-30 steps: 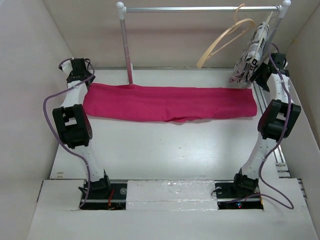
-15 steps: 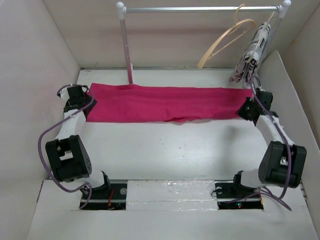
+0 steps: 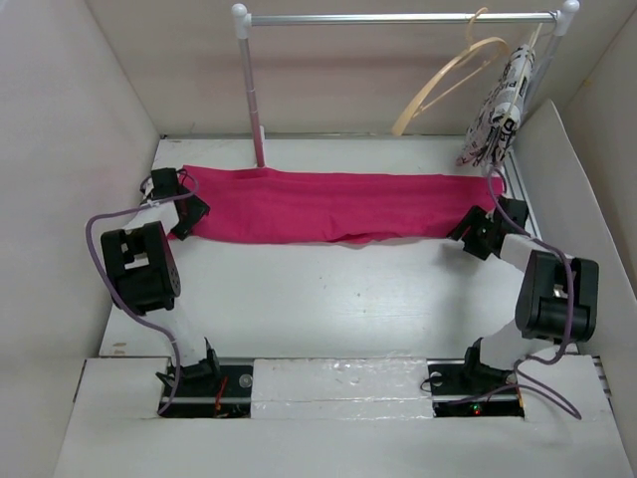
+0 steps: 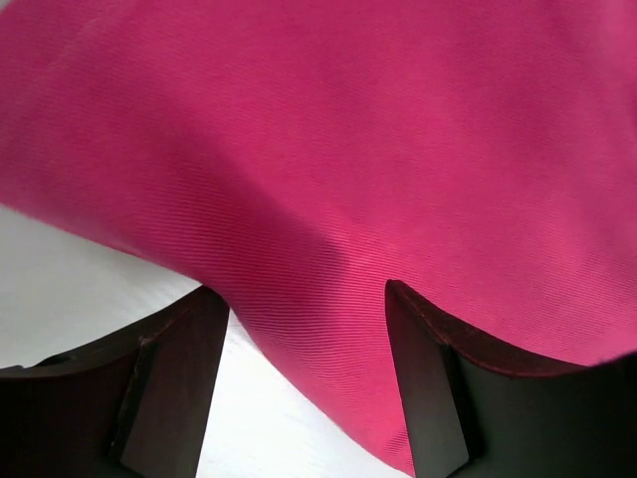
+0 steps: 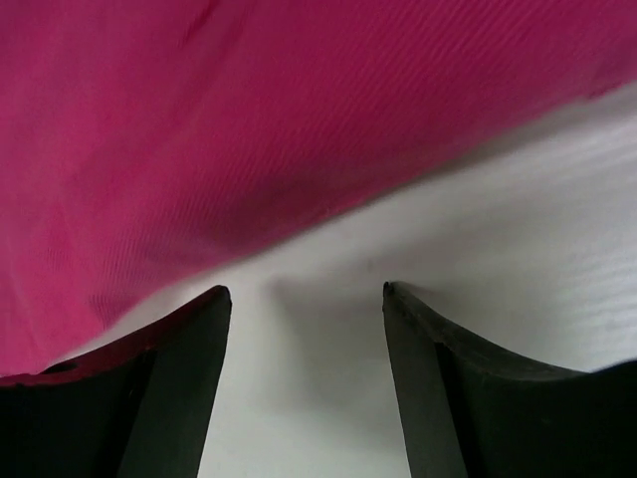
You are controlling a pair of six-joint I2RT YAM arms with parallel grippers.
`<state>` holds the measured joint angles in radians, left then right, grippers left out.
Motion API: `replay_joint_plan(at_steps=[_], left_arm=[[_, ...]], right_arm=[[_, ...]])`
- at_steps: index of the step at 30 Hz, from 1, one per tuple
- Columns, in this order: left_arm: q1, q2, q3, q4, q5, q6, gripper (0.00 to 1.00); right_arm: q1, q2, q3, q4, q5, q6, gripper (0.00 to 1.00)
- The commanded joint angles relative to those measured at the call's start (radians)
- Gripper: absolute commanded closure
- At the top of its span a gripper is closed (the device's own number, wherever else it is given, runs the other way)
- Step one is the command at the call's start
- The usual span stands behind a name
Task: Place the trousers on the hanger
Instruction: Fold the trousers at the center of the board.
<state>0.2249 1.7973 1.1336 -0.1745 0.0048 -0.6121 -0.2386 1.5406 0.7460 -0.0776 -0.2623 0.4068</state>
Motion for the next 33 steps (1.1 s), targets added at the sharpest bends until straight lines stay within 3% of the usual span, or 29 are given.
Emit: replay_joint_plan(at_steps=[1, 5, 8, 11, 12, 14, 16, 21, 26, 29, 33], left_arm=[[-0.022, -0.047, 0.058, 0.041, 0.040, -0.018, 0.41], [-0.022, 0.060, 0.171, -0.057, 0.006, -0.028, 0.43], [-0.022, 0.068, 0.177, -0.016, 0.006, -0.011, 0.43], [-0.032, 0.137, 0.260, -0.054, -0.057, 0.015, 0.42], [-0.021, 0.169, 0.299, -0.100, -0.086, 0.020, 0.42], [-0.003, 0.230, 0.389, -0.198, -0.104, 0.020, 0.42], [0.016, 0.177, 0.371, -0.189, -0.108, 0.022, 0.42], [-0.033, -0.049, 0.226, -0.099, -0.150, 0.011, 0.41], [-0.133, -0.145, 0.184, -0.085, -0.250, 0.014, 0.40], [-0.144, -0.118, 0.176, -0.080, -0.201, 0.005, 0.40], [-0.134, -0.058, 0.210, -0.144, -0.195, -0.012, 0.40]], right_arm=[[-0.008, 0.077, 0.065, 0.130, 0.029, 0.108, 0.32], [0.010, 0.153, 0.096, 0.157, 0.070, 0.205, 0.38], [0.031, 0.193, 0.122, 0.165, 0.119, 0.240, 0.43], [0.051, 0.234, 0.170, 0.124, 0.162, 0.253, 0.61], [0.051, 0.239, 0.171, 0.122, 0.178, 0.257, 0.75], [0.062, 0.237, 0.170, 0.125, 0.186, 0.262, 0.91], [0.071, 0.220, 0.168, 0.113, 0.198, 0.242, 1.00], [0.091, 0.135, 0.161, 0.017, 0.216, 0.169, 1.00], [0.088, -0.045, 0.061, -0.112, 0.256, 0.080, 1.00], [0.020, -0.174, -0.068, -0.168, 0.252, 0.027, 1.00], [-0.235, -0.301, -0.181, -0.272, 0.189, -0.080, 1.00]])
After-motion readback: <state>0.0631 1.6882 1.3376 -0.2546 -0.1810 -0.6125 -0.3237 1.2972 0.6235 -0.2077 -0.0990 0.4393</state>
